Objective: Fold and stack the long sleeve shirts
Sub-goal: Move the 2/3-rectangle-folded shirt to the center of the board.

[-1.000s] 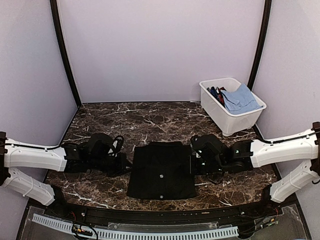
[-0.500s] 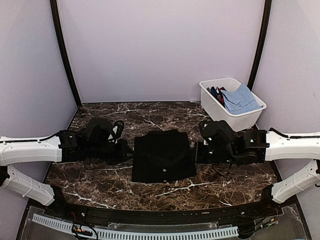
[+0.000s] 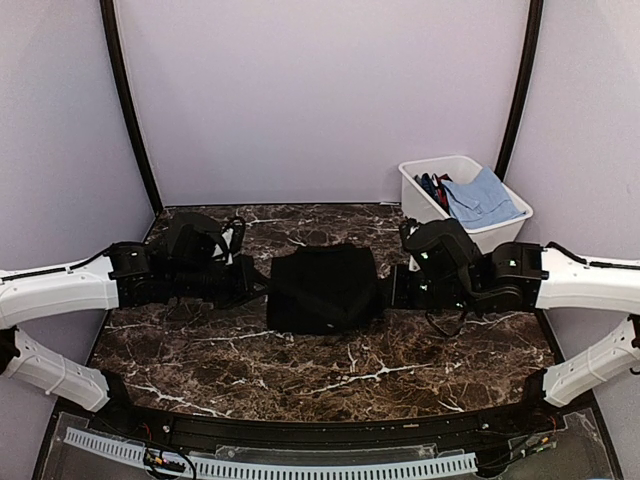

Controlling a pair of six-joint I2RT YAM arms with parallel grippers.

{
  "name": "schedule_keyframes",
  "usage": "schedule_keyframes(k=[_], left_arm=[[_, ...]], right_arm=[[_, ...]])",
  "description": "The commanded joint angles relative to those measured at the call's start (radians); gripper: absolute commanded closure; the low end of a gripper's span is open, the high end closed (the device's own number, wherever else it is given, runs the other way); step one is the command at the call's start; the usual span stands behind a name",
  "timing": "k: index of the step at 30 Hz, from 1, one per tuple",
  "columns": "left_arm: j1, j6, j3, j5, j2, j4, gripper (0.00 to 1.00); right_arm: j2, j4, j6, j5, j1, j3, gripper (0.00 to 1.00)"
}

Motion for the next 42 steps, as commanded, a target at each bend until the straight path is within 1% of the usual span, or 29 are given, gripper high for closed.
schedule_keyframes(k=[1, 4, 7, 10, 11, 12, 13, 14, 15, 16, 17, 18, 19, 21, 23, 26, 28, 30, 31, 34, 36, 39, 40, 42], left_arm=[[0.061, 0.04, 0.049, 0.049, 0.015, -0.003, 1.0], [0.134, 0.087, 0.092, 0.129, 0.075, 0.013, 1.0], [0.253, 0.144, 0.15, 0.209, 0.185, 0.054, 1.0], [0.371, 0.202, 0.25, 0.302, 0.385, 0.114, 1.0], [0.395, 0.21, 0.273, 0.321, 0.473, 0.124, 1.0], [0.44, 0.223, 0.322, 0.332, 0.521, 0.156, 1.0], [0.459, 0.227, 0.35, 0.362, 0.615, 0.17, 1.0], [0.489, 0.236, 0.422, 0.373, 0.668, 0.176, 1.0], [0.5, 0.24, 0.459, 0.397, 0.77, 0.177, 1.0], [0.516, 0.247, 0.536, 0.406, 0.815, 0.176, 1.0], [0.52, 0.25, 0.575, 0.417, 0.898, 0.173, 1.0], [0.524, 0.255, 0.641, 0.42, 0.935, 0.161, 1.0], [0.524, 0.263, 0.704, 0.427, 1.004, 0.154, 1.0], [0.525, 0.265, 0.767, 0.438, 1.074, 0.124, 1.0], [0.525, 0.257, 0.777, 0.436, 1.104, 0.117, 1.0], [0.521, 0.24, 0.746, 0.44, 1.099, 0.115, 1.0], [0.512, 0.234, 0.697, 0.425, 1.061, 0.119, 1.0], [0.502, 0.219, 0.614, 0.416, 1.003, 0.145, 1.0], [0.494, 0.202, 0.549, 0.415, 0.981, 0.177, 1.0], [0.468, 0.168, 0.399, 0.398, 0.853, 0.234, 1.0], [0.435, 0.146, 0.242, 0.376, 0.761, 0.267, 1.0], [0.369, 0.104, 0.094, 0.338, 0.632, 0.306, 1.0], [0.359, 0.083, 0.025, 0.317, 0.572, 0.31, 1.0], [0.333, 0.06, -0.058, 0.294, 0.488, 0.327, 1.0]], right_arm=[[0.012, 0.032, -0.066, -0.022, -0.064, 0.057, 1.0], [0.054, 0.102, -0.125, -0.142, -0.175, 0.074, 1.0], [0.168, 0.19, -0.196, -0.264, -0.317, 0.1, 1.0], [0.365, 0.229, -0.266, -0.316, -0.447, 0.194, 1.0], [0.435, 0.247, -0.289, -0.335, -0.478, 0.227, 1.0], [0.509, 0.262, -0.299, -0.35, -0.507, 0.269, 1.0], [0.578, 0.273, -0.311, -0.371, -0.534, 0.313, 1.0], [0.655, 0.277, -0.315, -0.375, -0.555, 0.368, 1.0], [0.728, 0.268, -0.321, -0.395, -0.573, 0.429, 1.0], [0.796, 0.244, -0.327, -0.407, -0.585, 0.512, 1.0], [0.86, 0.234, -0.334, -0.407, -0.591, 0.556, 1.0], [0.915, 0.215, -0.337, -0.407, -0.597, 0.612, 1.0], [0.968, 0.176, -0.339, -0.411, -0.602, 0.688, 1.0], [1.046, 0.158, -0.334, -0.415, -0.602, 0.75, 1.0], [1.086, 0.134, -0.333, -0.424, -0.603, 0.79, 1.0], [1.092, 0.121, -0.333, -0.423, -0.6, 0.772, 1.0], [1.061, 0.138, -0.332, -0.421, -0.593, 0.702, 1.0], [1.009, 0.168, -0.334, -0.426, -0.577, 0.601, 1.0], [0.976, 0.187, -0.332, -0.422, -0.565, 0.546, 1.0], [0.851, 0.26, -0.314, -0.425, -0.523, 0.342, 1.0], [0.756, 0.299, -0.293, -0.415, -0.49, 0.214, 1.0], [0.59, 0.339, -0.251, -0.404, -0.434, 0.031, 1.0], [0.54, 0.344, -0.239, -0.397, -0.417, -0.014, 1.0], [0.459, 0.351, -0.218, -0.385, -0.393, -0.082, 1.0]])
